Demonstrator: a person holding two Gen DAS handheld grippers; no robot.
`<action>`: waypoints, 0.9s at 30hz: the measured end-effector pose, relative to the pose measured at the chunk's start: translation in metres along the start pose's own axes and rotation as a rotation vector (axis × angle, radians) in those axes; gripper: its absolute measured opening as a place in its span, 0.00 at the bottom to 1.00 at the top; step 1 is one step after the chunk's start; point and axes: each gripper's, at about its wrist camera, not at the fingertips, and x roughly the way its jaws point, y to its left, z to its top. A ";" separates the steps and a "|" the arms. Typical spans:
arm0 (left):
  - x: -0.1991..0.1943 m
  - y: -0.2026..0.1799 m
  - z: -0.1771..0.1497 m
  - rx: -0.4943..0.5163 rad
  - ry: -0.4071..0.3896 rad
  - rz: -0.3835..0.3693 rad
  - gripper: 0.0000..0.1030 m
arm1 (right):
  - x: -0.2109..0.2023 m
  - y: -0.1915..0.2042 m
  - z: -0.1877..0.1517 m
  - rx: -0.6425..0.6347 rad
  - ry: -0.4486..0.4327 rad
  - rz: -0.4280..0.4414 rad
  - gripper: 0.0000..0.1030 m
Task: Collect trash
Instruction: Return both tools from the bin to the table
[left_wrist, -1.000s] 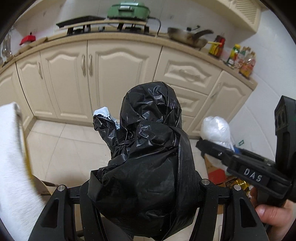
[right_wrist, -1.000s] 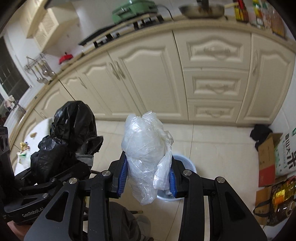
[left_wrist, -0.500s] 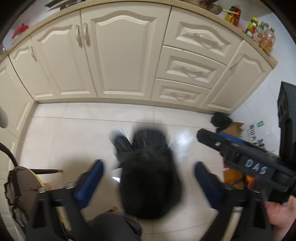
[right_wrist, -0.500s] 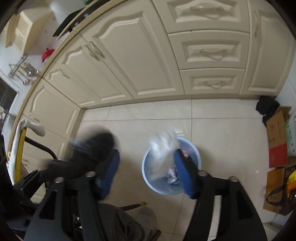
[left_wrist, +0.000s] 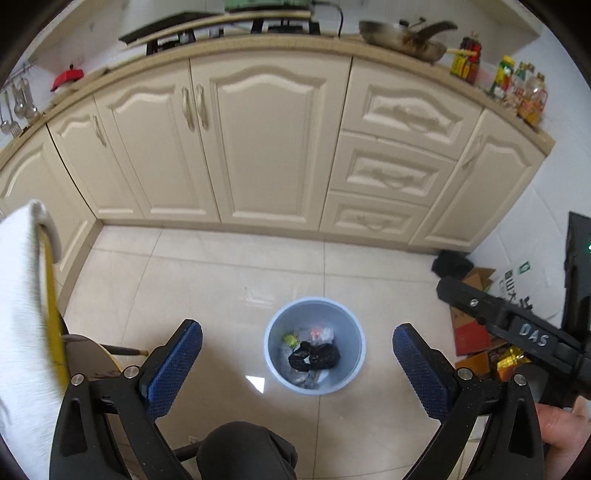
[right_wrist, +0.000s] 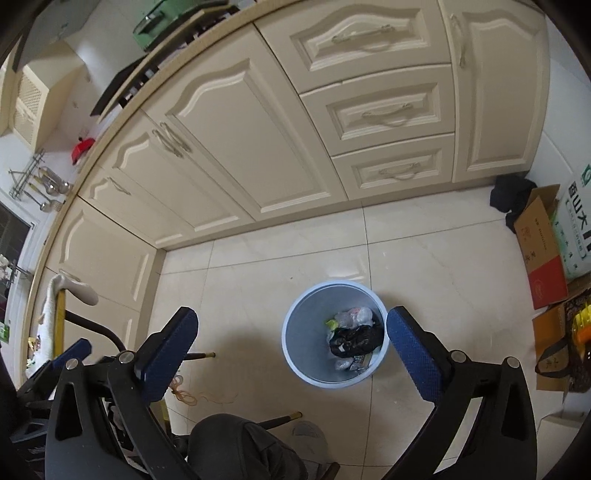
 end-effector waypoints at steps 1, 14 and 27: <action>-0.011 0.000 -0.003 -0.001 -0.013 0.006 0.99 | -0.006 0.003 0.000 -0.003 -0.007 -0.001 1.00; -0.188 0.042 -0.064 -0.039 -0.263 -0.008 0.99 | -0.085 0.085 -0.012 -0.099 -0.119 0.077 1.00; -0.346 0.127 -0.187 -0.196 -0.415 0.078 0.99 | -0.136 0.257 -0.049 -0.379 -0.181 0.246 1.00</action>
